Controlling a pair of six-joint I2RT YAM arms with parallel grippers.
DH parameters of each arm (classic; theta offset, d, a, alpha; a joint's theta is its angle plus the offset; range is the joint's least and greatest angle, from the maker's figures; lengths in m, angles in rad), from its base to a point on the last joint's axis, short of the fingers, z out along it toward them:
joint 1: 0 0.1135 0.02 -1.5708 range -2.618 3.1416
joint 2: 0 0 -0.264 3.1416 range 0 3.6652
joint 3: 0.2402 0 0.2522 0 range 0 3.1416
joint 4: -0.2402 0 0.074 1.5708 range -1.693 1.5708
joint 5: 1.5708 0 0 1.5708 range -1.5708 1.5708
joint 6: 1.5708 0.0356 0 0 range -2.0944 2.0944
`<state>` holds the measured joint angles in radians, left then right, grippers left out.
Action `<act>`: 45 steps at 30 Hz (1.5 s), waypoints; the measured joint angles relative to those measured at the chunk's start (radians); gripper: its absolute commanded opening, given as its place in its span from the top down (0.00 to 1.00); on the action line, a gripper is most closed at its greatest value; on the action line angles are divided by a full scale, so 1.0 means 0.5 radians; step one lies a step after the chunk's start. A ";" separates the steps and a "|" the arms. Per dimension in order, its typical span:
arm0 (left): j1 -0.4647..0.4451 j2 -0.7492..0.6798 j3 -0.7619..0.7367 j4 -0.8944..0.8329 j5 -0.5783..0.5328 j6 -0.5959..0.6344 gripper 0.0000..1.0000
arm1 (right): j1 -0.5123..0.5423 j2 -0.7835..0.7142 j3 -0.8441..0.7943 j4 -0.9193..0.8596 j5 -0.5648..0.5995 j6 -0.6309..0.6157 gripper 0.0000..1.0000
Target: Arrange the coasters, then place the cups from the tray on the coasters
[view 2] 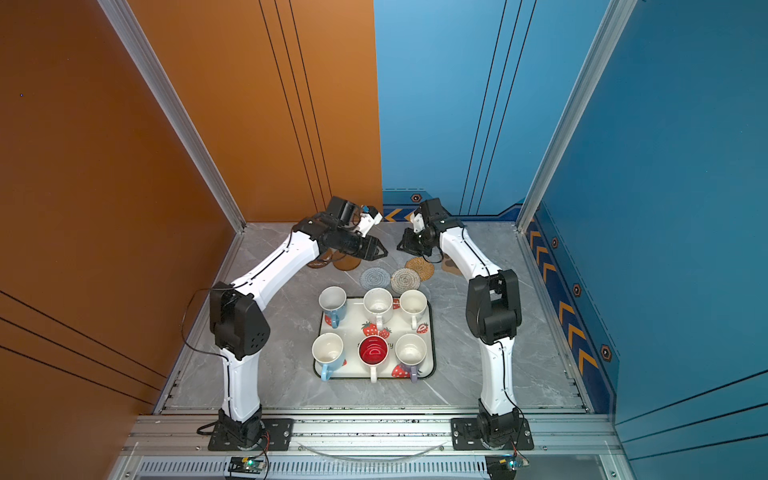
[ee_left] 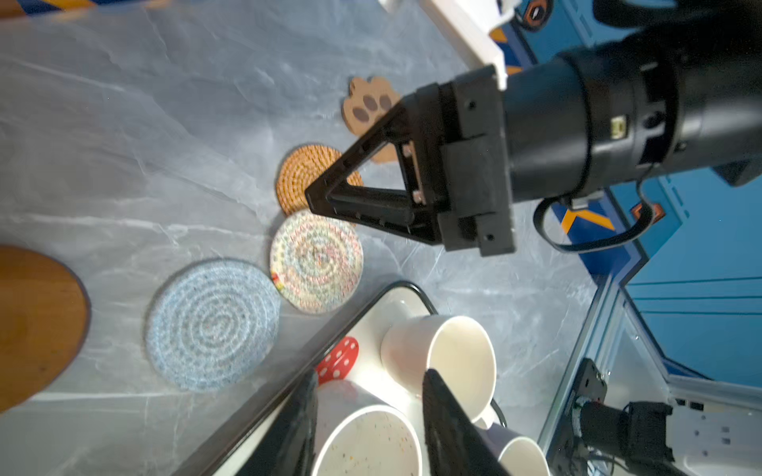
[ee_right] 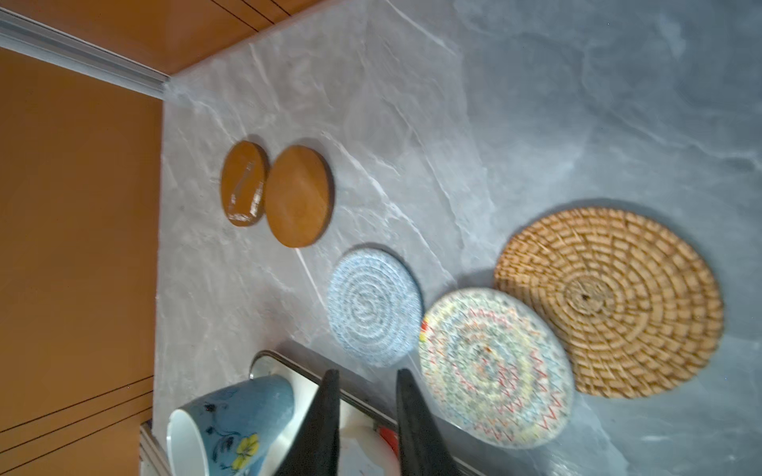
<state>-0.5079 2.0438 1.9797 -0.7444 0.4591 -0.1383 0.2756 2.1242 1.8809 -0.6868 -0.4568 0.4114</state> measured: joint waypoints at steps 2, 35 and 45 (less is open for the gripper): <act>-0.028 0.025 0.001 -0.069 -0.054 0.023 0.58 | 0.005 0.000 -0.050 -0.062 0.047 -0.050 0.91; 0.042 0.903 0.483 -0.294 -0.390 -0.231 0.73 | 0.025 -0.015 -0.437 0.053 0.028 -0.110 1.00; 0.071 1.097 0.818 -0.286 -0.472 -0.341 0.73 | 0.035 -0.015 -0.478 0.176 -0.025 -0.003 1.00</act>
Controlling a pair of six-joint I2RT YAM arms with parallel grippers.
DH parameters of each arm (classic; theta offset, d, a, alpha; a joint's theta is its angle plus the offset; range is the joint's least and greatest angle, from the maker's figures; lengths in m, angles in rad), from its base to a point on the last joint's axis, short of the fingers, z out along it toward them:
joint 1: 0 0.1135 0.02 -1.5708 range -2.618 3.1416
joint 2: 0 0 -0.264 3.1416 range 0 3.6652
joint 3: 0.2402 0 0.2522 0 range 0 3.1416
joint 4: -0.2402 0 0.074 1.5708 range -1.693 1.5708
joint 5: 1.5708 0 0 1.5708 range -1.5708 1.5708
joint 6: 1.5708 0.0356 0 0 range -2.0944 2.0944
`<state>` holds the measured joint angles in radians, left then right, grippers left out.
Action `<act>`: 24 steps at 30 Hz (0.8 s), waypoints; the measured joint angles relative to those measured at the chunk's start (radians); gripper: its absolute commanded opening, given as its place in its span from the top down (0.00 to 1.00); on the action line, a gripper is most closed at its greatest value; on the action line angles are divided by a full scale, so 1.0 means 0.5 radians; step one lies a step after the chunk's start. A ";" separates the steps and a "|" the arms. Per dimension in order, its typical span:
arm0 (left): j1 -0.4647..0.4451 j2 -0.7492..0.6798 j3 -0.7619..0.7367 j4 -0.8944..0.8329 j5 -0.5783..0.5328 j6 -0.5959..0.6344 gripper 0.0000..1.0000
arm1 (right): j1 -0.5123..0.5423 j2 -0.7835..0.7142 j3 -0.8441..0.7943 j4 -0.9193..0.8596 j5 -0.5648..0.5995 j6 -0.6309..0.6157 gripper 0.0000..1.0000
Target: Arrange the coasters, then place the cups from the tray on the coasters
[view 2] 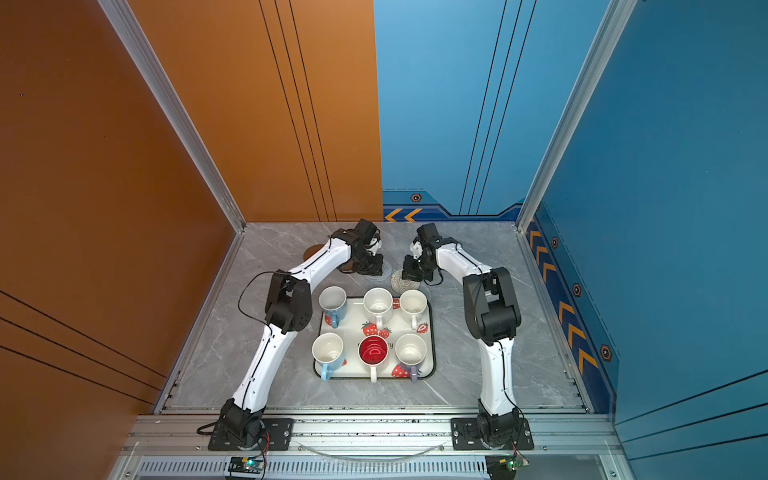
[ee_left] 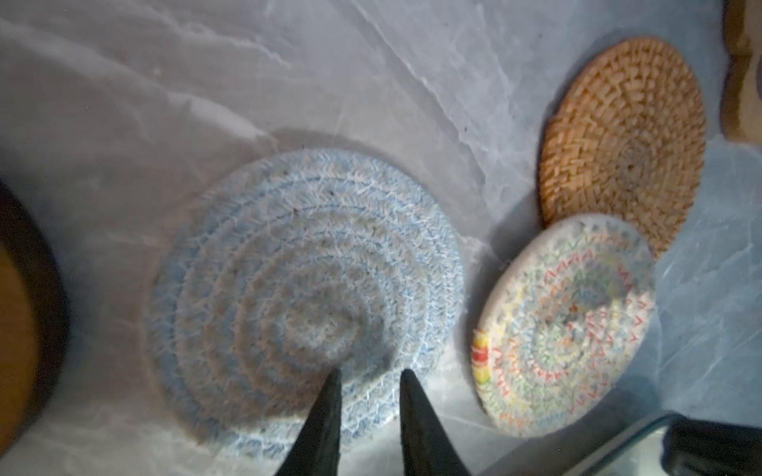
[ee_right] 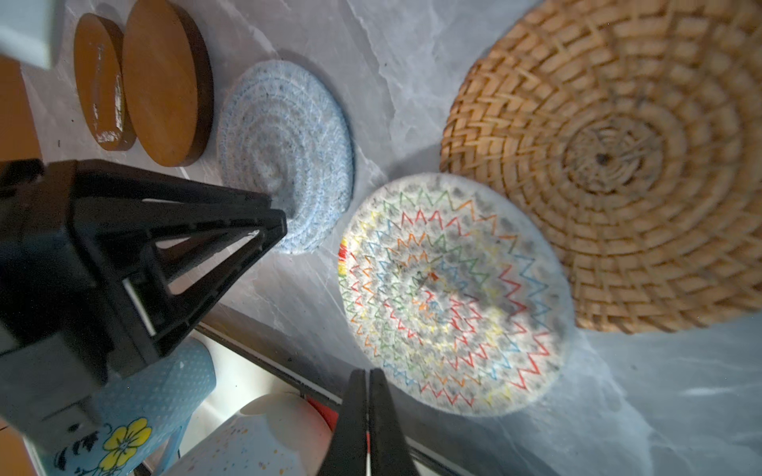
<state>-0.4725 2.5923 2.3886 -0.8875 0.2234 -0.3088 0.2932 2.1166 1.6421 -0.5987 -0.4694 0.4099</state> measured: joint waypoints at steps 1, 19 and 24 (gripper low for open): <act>0.005 0.025 0.043 0.001 -0.008 -0.012 0.73 | 0.002 0.000 0.000 0.006 -0.002 0.006 1.00; 0.089 0.195 0.332 0.014 -0.043 -0.112 0.73 | 0.007 0.001 -0.001 0.018 -0.002 0.034 1.00; 0.089 0.194 0.321 0.021 -0.043 -0.111 0.73 | 0.009 0.025 -0.001 0.018 -0.002 0.035 1.00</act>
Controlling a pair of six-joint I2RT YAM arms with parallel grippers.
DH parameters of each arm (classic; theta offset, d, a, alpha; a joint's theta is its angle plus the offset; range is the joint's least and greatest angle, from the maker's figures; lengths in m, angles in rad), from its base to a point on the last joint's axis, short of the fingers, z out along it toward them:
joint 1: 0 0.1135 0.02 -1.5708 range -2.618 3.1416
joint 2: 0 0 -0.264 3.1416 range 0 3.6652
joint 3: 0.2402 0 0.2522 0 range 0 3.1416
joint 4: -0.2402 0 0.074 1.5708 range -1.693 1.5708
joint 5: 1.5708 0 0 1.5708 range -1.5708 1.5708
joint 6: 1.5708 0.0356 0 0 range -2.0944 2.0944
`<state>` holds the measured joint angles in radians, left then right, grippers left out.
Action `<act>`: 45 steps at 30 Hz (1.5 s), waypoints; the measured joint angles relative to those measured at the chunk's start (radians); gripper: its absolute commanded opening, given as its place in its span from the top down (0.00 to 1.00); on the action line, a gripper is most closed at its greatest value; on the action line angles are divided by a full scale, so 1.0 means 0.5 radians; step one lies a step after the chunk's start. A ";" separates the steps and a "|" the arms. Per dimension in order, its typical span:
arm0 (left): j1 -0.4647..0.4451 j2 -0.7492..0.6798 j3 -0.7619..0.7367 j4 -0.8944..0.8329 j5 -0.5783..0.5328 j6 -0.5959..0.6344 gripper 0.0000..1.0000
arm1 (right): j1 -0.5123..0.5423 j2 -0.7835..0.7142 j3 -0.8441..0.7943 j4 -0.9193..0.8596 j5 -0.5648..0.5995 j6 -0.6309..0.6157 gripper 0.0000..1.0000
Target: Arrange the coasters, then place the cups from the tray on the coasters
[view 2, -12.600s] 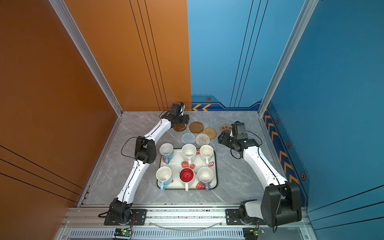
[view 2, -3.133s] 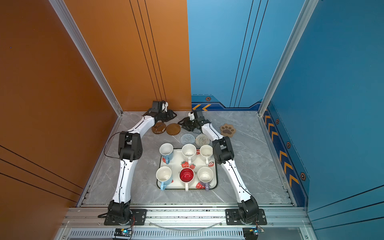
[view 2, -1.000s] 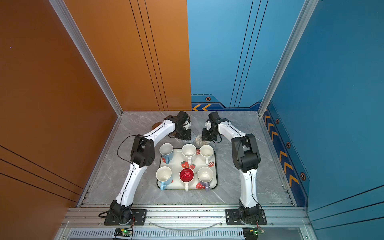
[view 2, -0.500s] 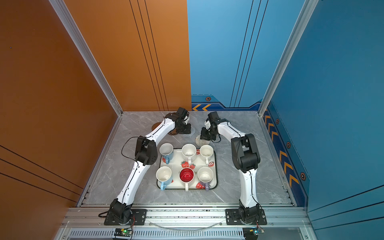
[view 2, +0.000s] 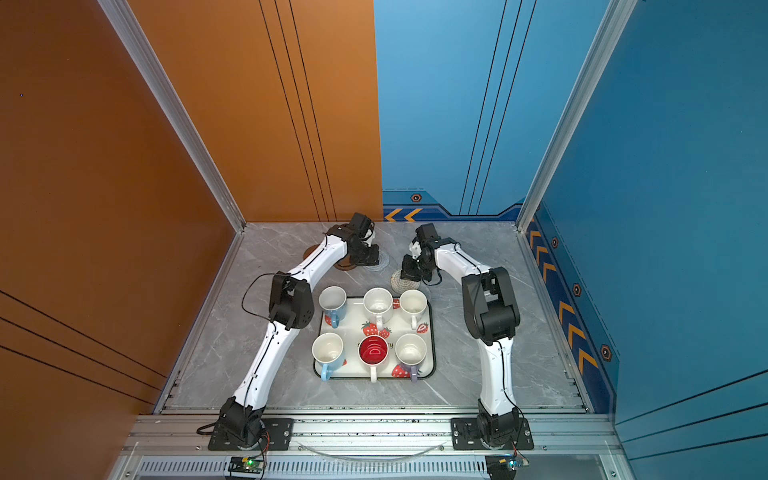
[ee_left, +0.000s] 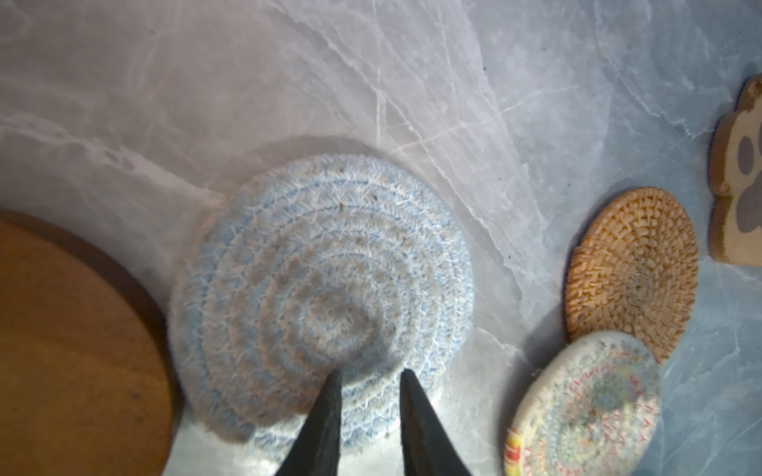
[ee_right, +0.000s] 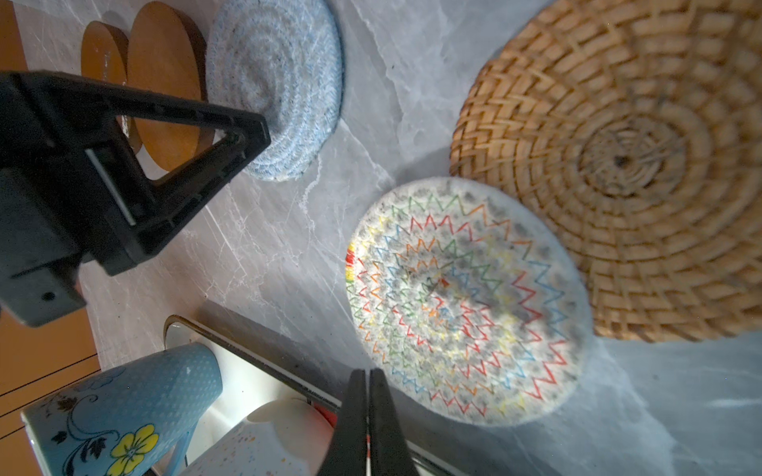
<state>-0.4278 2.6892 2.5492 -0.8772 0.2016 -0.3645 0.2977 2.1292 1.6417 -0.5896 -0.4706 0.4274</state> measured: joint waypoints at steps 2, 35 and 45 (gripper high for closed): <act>0.002 -0.008 -0.017 0.012 0.001 0.001 0.73 | 0.007 0.023 0.000 0.000 0.000 0.000 1.00; 0.016 -0.147 -0.104 0.030 0.001 0.016 0.67 | 0.049 0.434 0.426 0.037 -0.031 0.092 1.00; -0.044 -0.436 -0.166 0.040 0.010 0.021 0.66 | -0.029 0.546 0.661 0.035 -0.047 0.130 1.00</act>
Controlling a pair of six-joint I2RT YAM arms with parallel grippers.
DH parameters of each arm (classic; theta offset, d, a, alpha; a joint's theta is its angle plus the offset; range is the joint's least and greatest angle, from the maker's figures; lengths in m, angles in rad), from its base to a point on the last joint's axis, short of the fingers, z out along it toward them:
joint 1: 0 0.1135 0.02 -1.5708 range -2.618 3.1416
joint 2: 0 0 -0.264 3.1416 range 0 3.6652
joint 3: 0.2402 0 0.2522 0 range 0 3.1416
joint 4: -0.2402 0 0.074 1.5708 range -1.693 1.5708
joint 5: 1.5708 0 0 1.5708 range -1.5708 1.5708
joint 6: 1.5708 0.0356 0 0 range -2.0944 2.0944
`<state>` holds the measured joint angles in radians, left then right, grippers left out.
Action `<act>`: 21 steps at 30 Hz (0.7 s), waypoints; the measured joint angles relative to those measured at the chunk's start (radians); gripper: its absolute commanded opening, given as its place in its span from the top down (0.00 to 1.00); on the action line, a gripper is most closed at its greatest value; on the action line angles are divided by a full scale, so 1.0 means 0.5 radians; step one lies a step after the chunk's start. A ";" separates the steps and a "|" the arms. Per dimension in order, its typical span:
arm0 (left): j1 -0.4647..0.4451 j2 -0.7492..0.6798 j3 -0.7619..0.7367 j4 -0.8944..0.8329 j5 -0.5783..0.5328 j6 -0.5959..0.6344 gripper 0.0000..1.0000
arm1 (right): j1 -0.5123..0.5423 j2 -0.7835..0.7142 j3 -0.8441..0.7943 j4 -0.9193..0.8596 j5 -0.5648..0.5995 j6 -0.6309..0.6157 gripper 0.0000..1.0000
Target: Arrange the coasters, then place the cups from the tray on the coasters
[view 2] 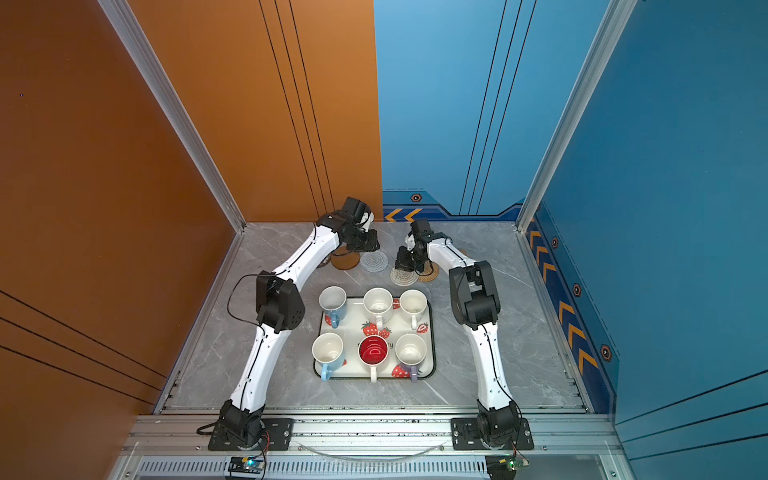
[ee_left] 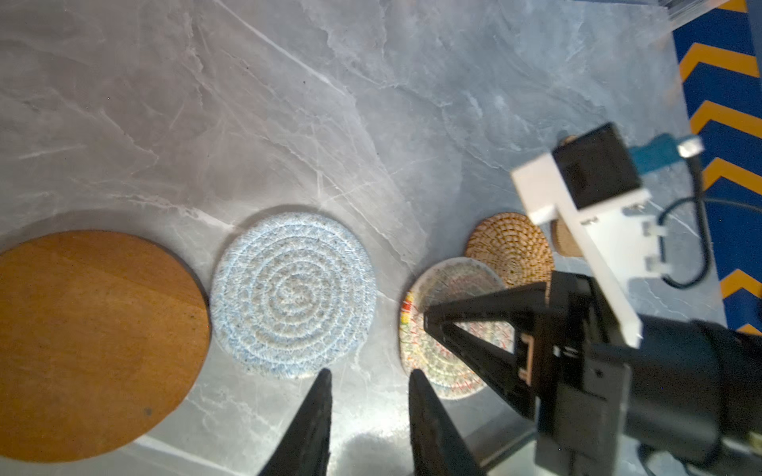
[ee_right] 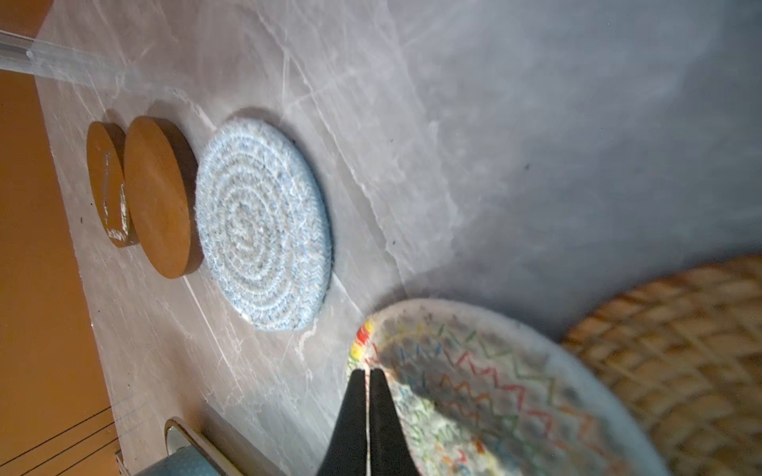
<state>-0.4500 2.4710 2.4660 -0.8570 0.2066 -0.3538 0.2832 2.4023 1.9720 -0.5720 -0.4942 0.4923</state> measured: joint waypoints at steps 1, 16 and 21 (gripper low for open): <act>-0.010 -0.040 -0.040 -0.001 -0.001 0.011 0.66 | -0.005 0.016 0.027 -0.001 -0.002 0.006 1.00; -0.213 -0.112 -0.074 -0.001 0.076 0.053 0.82 | -0.155 -0.211 -0.066 -0.005 -0.076 -0.011 1.00; -0.266 0.024 -0.014 0.000 0.098 0.030 0.82 | -0.249 -0.452 -0.218 0.015 -0.105 -0.054 1.00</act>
<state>-0.5831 2.4832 2.4588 -0.8570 0.2554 -0.3389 0.1589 2.1761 1.8629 -0.5644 -0.5465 0.4652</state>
